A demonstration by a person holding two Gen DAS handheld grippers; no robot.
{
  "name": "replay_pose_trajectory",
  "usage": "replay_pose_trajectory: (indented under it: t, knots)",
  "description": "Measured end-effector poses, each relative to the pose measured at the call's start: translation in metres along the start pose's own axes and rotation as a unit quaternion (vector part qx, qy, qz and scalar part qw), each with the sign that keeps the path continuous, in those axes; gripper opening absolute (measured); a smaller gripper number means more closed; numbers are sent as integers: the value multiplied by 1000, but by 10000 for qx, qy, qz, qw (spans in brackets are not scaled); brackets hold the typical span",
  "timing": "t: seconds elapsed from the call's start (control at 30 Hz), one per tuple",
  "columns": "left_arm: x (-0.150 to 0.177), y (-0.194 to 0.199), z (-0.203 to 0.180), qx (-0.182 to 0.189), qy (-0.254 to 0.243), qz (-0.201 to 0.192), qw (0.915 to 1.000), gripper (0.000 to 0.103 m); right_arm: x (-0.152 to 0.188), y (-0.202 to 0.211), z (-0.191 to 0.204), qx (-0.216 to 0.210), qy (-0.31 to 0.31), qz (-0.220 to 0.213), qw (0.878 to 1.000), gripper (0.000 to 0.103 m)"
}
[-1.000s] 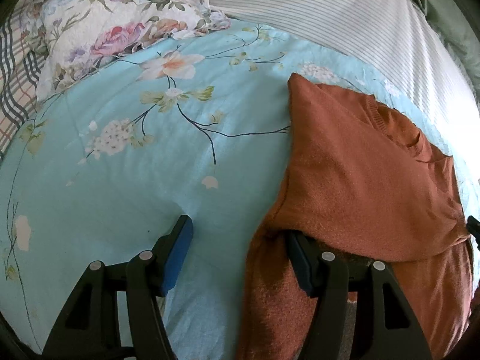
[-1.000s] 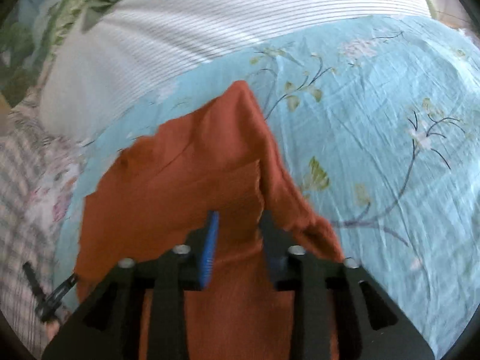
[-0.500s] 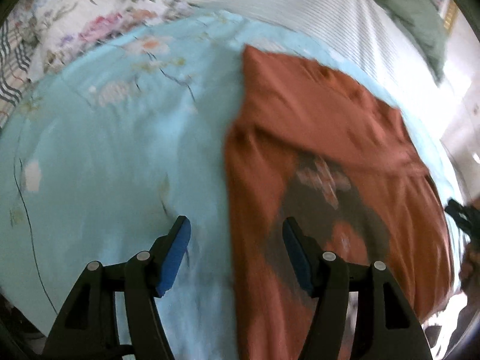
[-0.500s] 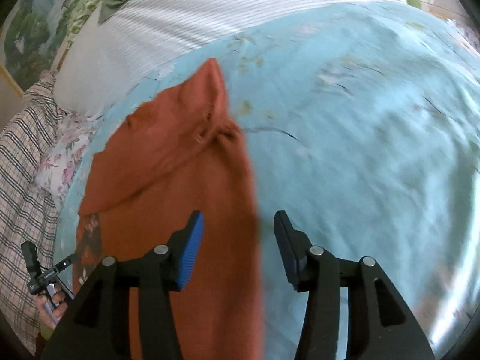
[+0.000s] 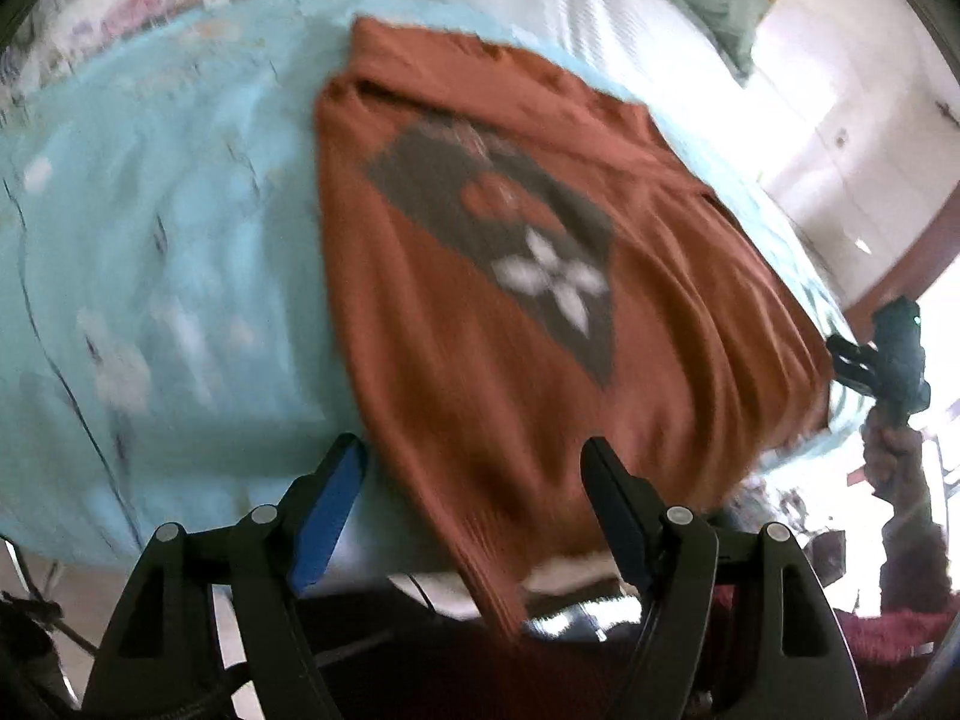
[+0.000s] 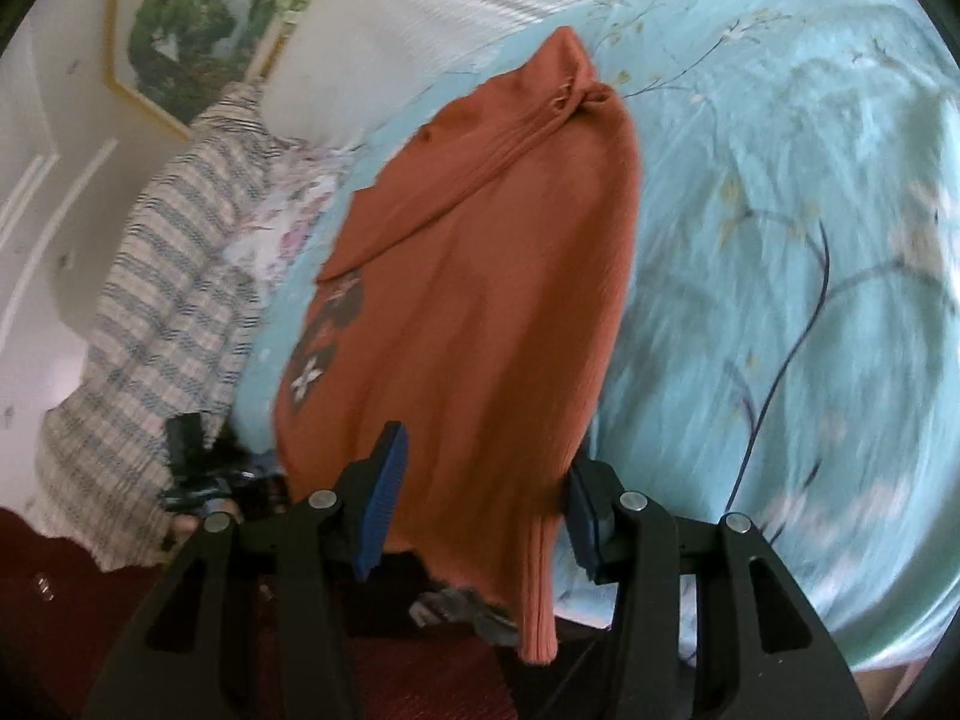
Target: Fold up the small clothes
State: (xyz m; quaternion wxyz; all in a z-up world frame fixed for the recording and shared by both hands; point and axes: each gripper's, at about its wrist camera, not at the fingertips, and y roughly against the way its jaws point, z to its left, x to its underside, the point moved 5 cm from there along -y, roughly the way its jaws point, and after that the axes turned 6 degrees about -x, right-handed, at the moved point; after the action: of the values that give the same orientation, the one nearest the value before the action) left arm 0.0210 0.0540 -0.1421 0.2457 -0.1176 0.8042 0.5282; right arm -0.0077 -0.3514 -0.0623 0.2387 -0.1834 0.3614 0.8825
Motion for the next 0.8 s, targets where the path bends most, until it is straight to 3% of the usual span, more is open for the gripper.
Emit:
replay_pose_trajectory:
  t: [0.1, 0.33, 0.4, 0.5, 0.63, 0.67, 0.7, 0.8]
  knots:
    - [19, -9, -2, 64, 39, 200, 9998, 73, 5, 0, -2, -126, -32, -93, 9999, 50]
    - [15, -7, 0, 259, 99, 104, 9996, 68, 10, -7, -2, -216, 51, -36, 9997, 50]
    - [14, -8, 0, 126, -64, 68, 9999, 51, 13, -5, -1, -252, 76, -34, 9996, 49]
    - [14, -8, -2, 133, -203, 104, 9997, 39, 15, -4, 0, -237, 114, 16, 9997, 46]
    - [12, -12, -5, 198, -248, 164, 9994, 28, 17, -5, -1, -186, 137, 28, 9997, 22]
    - [13, -13, -7, 219, -289, 199, 9991, 18, 18, -5, -3, -205, 92, 15, 9997, 15]
    - [13, -14, -7, 229, -317, 231, 9990, 10, 19, -6, -3, -215, 67, 8, 9997, 12]
    - [14, -16, -8, 226, -388, 255, 9987, 7, 22, -3, -6, -312, -8, -25, 9995, 9]
